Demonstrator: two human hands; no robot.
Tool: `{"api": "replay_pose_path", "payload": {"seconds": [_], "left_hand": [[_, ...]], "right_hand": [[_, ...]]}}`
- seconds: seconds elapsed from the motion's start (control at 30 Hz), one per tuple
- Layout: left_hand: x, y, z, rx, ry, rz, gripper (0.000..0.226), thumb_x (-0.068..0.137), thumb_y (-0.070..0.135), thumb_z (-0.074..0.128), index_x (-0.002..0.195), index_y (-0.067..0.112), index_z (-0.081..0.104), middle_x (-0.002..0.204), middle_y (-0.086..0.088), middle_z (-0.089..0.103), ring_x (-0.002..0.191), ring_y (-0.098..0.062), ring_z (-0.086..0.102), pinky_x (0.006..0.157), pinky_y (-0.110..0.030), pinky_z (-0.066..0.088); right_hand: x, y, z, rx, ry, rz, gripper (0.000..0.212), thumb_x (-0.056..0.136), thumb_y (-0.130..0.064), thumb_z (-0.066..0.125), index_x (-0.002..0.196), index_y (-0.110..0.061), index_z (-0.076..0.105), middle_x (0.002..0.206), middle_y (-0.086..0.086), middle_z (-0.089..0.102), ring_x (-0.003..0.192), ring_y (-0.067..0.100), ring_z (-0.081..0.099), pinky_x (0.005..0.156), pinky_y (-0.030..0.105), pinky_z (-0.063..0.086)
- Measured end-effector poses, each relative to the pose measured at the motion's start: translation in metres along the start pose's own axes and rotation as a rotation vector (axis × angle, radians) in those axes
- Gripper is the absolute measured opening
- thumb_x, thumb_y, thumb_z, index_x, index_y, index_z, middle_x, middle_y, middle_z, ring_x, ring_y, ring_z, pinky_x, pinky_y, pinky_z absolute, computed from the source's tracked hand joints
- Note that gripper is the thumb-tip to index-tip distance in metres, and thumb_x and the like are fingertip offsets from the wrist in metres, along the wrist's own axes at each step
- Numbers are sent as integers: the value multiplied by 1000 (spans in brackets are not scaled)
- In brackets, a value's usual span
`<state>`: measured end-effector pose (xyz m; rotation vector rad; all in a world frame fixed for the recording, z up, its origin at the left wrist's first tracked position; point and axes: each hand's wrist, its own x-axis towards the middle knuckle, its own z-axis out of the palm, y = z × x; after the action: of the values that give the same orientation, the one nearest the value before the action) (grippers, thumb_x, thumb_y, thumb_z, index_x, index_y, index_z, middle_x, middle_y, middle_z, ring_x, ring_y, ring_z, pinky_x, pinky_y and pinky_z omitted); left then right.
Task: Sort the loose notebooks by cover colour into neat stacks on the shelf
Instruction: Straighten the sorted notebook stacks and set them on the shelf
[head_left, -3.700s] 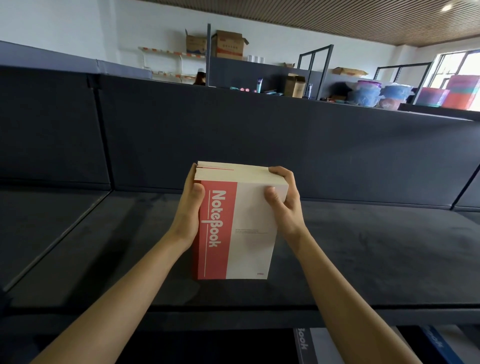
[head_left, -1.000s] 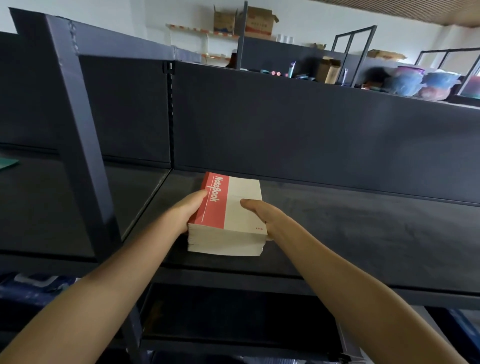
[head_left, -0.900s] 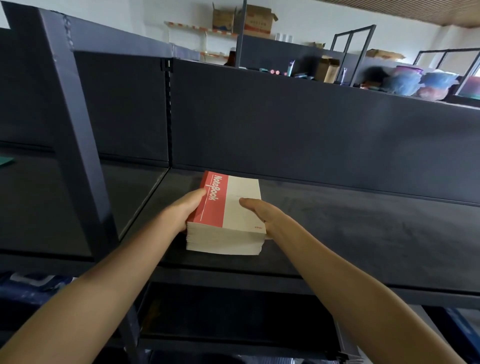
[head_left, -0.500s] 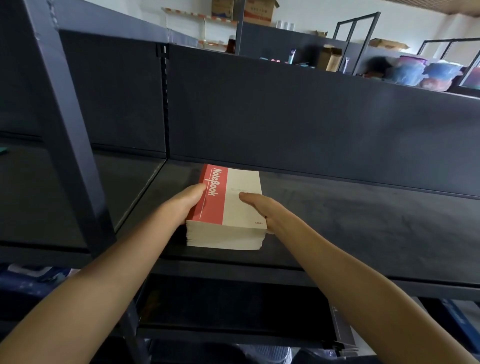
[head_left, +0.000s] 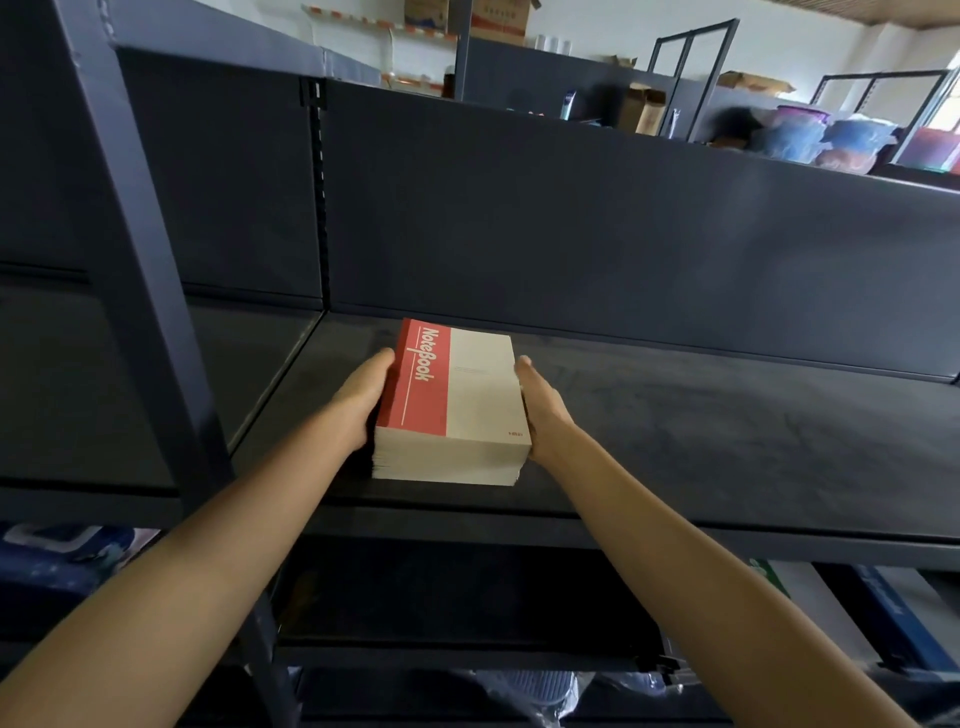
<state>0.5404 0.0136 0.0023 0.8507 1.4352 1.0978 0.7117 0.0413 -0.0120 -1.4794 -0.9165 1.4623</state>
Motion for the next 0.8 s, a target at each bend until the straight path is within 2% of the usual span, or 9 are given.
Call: {"api": "replay_pose_path", "payload": {"seconds": [0.1, 0.17, 0.33, 0.47, 0.63, 0.7, 0.8], "left_hand": [[-3, -15, -1, -264, 62, -7, 41, 98, 50, 34, 100, 15, 55, 79, -5, 63, 75, -20, 61, 78, -36, 48], [-5, -21, 0, -347, 36, -15, 45, 98, 51, 34, 92, 14, 59, 72, -4, 66, 70, -19, 62, 73, -34, 48], [-4, -22, 1, -394, 22, -28, 46, 97, 54, 33, 85, 18, 60, 59, 0, 67, 67, -18, 62, 69, -32, 49], [-3, -23, 3, -384, 21, -42, 50, 97, 55, 30, 79, 18, 59, 50, 2, 64, 49, -14, 63, 61, -28, 49], [-1, -24, 1, -410, 18, -44, 53, 97, 57, 27, 80, 20, 60, 52, 2, 66, 46, -13, 64, 64, -30, 49], [1, -25, 1, -429, 19, -43, 53, 97, 56, 27, 79, 19, 59, 51, 2, 65, 44, -12, 63, 66, -30, 49], [3, -25, 1, -435, 16, -48, 53, 97, 56, 27, 78, 19, 59, 50, 2, 64, 42, -12, 63, 66, -30, 48]], "right_hand": [[-4, 13, -4, 152, -104, -6, 62, 95, -63, 19, 84, -15, 57, 77, 2, 70, 69, 21, 67, 65, 29, 51], [-6, 16, -5, 187, -167, 4, 69, 93, -67, 12, 81, -15, 56, 71, 0, 69, 65, 19, 65, 65, 28, 49], [-3, 17, -5, 196, -205, 0, 73, 90, -71, 7, 88, -16, 55, 81, 2, 68, 71, 21, 64, 73, 32, 48], [1, 18, -6, 184, -214, -1, 75, 89, -72, 6, 96, -15, 55, 84, 2, 67, 73, 21, 64, 74, 31, 48], [11, 22, -4, 175, -198, -3, 80, 86, -76, 7, 113, -14, 50, 97, 5, 66, 83, 24, 64, 87, 36, 48], [13, 22, -4, 182, -198, 2, 81, 85, -77, 7, 112, -14, 50, 98, 6, 65, 83, 25, 63, 90, 38, 47], [11, 21, -5, 174, -195, 11, 79, 86, -75, 6, 97, -13, 54, 86, 4, 65, 75, 23, 62, 80, 34, 46]]}}
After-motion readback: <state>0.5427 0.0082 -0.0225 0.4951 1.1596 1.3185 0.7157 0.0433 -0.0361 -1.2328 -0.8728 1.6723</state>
